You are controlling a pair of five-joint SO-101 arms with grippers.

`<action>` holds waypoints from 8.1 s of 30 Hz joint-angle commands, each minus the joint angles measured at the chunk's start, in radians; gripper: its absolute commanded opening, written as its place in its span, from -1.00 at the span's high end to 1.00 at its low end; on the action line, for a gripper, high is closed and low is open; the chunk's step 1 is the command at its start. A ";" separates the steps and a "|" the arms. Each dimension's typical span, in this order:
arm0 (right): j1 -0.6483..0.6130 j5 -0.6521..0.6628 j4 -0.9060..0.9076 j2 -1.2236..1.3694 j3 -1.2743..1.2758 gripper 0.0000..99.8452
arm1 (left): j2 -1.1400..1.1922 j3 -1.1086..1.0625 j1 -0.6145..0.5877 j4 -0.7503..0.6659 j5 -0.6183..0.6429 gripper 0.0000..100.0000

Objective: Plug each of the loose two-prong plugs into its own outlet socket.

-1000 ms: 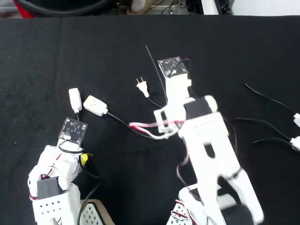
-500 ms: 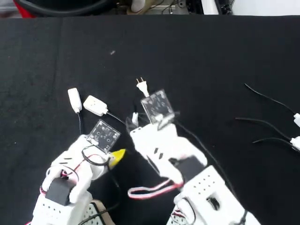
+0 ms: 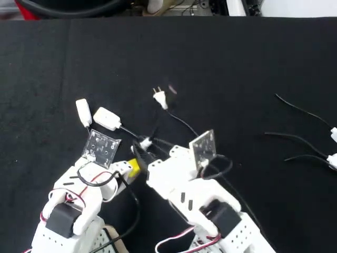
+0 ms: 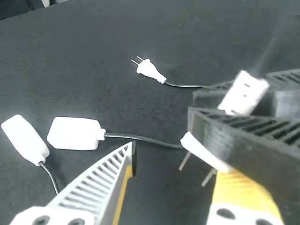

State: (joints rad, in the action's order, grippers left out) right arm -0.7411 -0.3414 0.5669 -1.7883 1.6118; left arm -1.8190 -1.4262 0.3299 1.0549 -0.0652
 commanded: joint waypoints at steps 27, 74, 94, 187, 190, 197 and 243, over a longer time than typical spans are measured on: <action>-0.157 0.038 0.244 0.344 -0.232 0.98 | -0.005 -0.050 -0.111 -0.170 -0.074 0.45; 0.341 0.212 0.149 0.858 -0.394 0.98 | 1.567 0.816 -0.417 -0.115 0.413 0.44; 0.341 0.212 0.158 0.858 -0.394 0.98 | 1.942 1.087 -0.354 -0.077 0.555 0.45; 0.649 0.253 0.324 0.862 -0.478 0.98 | 1.867 0.875 -0.288 -0.043 -0.605 0.55; 0.649 0.253 0.324 0.862 -0.478 0.98 | 1.907 0.906 -0.288 -0.034 -0.606 0.56; 0.649 0.253 0.322 0.862 -0.478 0.98 | 2.062 1.093 -0.354 0.092 -0.605 0.56; 0.941 0.245 0.325 0.855 -0.536 0.98 | 1.676 0.786 0.208 -0.069 -0.462 0.55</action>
State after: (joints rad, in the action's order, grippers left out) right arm 0.1734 -0.0928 0.8892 -0.9321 1.1316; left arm -0.1389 -0.6974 0.5723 0.9735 -0.5317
